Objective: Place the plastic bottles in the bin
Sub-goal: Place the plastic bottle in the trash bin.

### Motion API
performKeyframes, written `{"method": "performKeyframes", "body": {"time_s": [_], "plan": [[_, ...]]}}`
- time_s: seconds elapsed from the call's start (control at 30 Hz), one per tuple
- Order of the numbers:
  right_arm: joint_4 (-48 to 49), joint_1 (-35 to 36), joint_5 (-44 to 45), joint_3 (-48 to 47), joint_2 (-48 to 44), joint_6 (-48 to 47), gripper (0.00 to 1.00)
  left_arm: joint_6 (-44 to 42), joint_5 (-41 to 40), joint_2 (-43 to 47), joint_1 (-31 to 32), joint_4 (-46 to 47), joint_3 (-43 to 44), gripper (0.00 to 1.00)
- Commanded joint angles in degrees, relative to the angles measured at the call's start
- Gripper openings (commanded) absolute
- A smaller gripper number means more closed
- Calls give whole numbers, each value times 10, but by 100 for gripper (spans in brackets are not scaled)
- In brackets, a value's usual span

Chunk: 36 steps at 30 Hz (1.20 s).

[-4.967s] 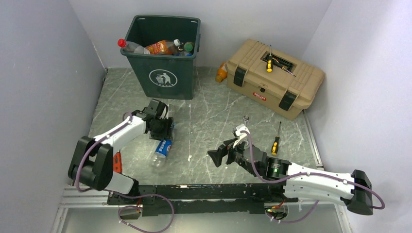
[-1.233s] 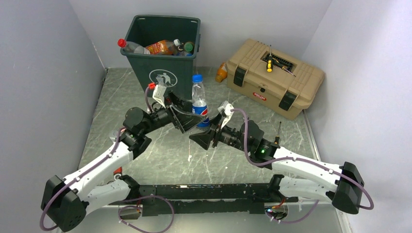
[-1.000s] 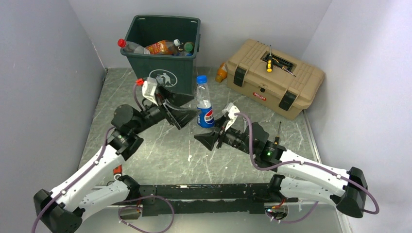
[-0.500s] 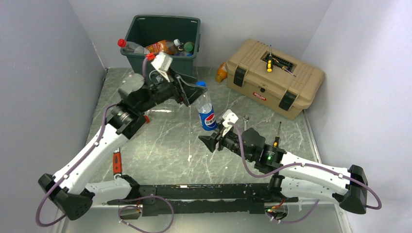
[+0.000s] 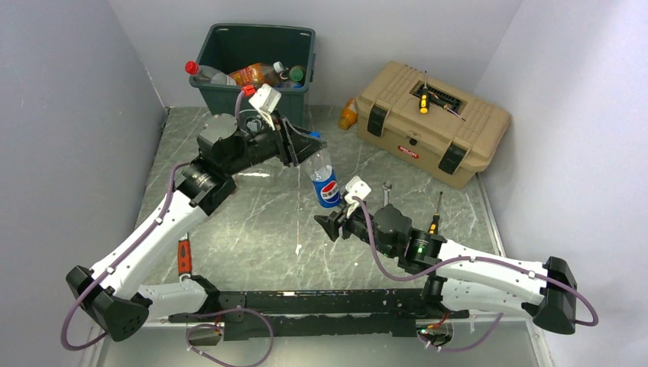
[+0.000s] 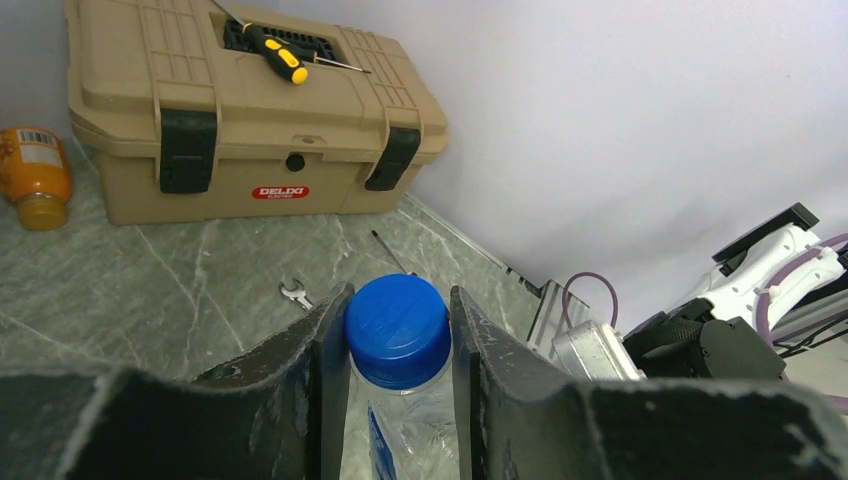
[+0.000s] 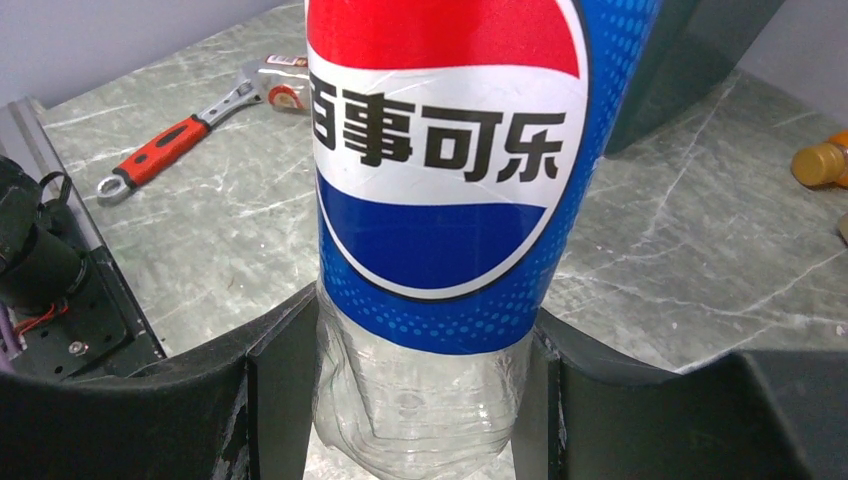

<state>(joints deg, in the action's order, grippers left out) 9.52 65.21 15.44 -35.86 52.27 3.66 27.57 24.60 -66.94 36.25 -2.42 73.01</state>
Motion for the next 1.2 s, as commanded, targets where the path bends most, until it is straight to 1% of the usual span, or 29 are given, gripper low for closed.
{"method": "performKeyframes", "body": {"time_s": [0.0,0.03,0.07,0.1,0.13,0.17,0.2,0.3,0.4,0.43,0.5,0.57,0.67,0.7,0.8,0.87,0.93,1.0,1.1,1.17], "plan": [[50,5,15,-2,-3,-6,21,-11,25,4,0,9,16,0],[49,6,16,-2,-3,-2,27,-12,30,5,0,11,16,0],[46,5,15,-5,-3,3,40,-15,34,7,0,14,14,0],[39,5,9,-10,-2,7,59,-20,35,10,0,14,14,0],[25,6,4,-21,1,18,73,-27,30,13,0,11,16,0],[6,6,1,-37,2,30,96,-39,22,17,0,4,20,0],[-17,6,-1,-54,1,44,99,-54,9,22,0,-8,29,0],[-60,6,-15,-86,-28,67,100,-126,-64,34,0,-54,83,0],[-77,6,-19,-83,-83,77,100,-200,-144,38,-2,-66,140,0],[-80,6,-12,-77,-102,81,100,-222,-153,31,-5,-65,163,0],[-76,6,7,-56,-139,90,100,-255,-150,6,-15,-58,218,0],[-63,6,25,-23,-171,99,100,-262,-129,-30,-36,-48,278,0],[-53,5,52,20,-207,119,100,-223,-65,-97,-102,-6,359,0],[-51,5,57,33,-215,124,100,-207,-49,-121,-122,39,374,0],[-46,5,73,79,-233,157,100,-175,-34,-168,-170,133,401,0],[-34,5,71,110,-244,180,100,-179,-47,-211,-187,146,438,0],[-19,5,61,138,-259,196,100,-197,-72,-251,-204,156,462,0],[-12,5,55,156,-278,210,100,-222,-128,-288,-212,145,479,0],[-32,5,55,162,-300,213,100,-294,-183,-319,-214,152,456,0],[-54,5,62,160,-313,210,100,-322,-223,-334,-216,145,446,0]]}}
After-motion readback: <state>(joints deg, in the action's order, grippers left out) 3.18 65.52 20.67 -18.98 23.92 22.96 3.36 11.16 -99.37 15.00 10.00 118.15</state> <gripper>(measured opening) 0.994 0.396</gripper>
